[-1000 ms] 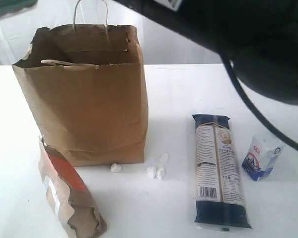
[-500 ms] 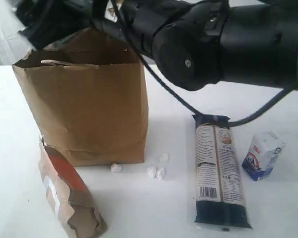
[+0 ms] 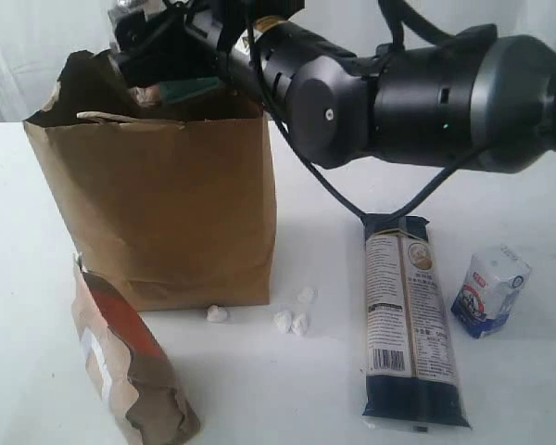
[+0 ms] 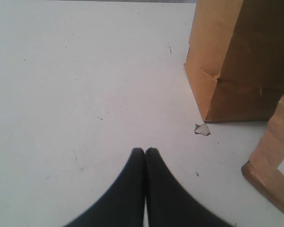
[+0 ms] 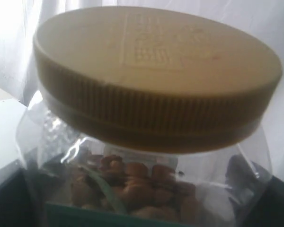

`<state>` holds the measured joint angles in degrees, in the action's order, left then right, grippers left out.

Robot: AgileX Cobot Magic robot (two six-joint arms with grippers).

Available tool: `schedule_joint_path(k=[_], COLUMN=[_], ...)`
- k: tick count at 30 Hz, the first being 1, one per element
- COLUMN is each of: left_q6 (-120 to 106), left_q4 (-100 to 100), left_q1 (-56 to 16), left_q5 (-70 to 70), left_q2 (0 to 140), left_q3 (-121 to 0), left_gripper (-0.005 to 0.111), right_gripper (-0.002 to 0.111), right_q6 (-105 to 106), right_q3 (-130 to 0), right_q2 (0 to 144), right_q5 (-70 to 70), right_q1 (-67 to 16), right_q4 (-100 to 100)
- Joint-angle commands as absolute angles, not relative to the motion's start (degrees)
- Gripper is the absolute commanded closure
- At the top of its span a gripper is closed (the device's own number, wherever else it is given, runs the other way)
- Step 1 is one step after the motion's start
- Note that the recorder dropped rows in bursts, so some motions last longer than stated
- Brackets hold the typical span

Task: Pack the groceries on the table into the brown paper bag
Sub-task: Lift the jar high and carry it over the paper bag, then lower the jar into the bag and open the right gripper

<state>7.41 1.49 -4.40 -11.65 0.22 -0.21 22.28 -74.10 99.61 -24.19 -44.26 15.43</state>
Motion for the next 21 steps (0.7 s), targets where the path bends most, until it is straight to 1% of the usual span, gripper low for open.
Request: schedule_joint_path(k=[1,5,10,13,16,19,21], left_q6=[7.43,7.43,7.43,7.43,7.43,7.43,7.43], left_q4=[1.87,1.87,1.87,1.87,1.87,1.87,1.87], left_q1=[-4.75,-4.75,-4.75,-4.75,-4.75,-4.75,-4.75], left_q5=[-11.52,-11.52,-11.52,-11.52,-11.52,-11.52,-11.52], left_q2=[0.00,0.00,0.00,0.00,0.00,0.00,0.00], left_q3=[0.00,0.00,0.00,0.00,0.00,0.00,0.00], left_gripper=[0.107,0.107,0.107,0.107,0.107,0.107,0.107], right_gripper=[0.108,0.108,0.108,0.104,0.090,0.069,0.057], right_q6=[18.82,16.26,16.26,16.26,16.26,16.26,16.37], right_q3=[-74.71,-74.71,-74.71,-74.71,-74.71,-74.71,-74.71], right_q2=[99.78,99.78,99.80,100.16,100.39,100.60,100.73], right_q5=[-24.59,-18.71,-15.25,-14.99,-14.84,-14.59,-14.59], right_q1=[-44.25,-44.60,-45.12,-45.12,-45.12,-45.12,-45.12], right_q4=[15.34,15.34,15.34,15.34,15.34,15.34,15.34])
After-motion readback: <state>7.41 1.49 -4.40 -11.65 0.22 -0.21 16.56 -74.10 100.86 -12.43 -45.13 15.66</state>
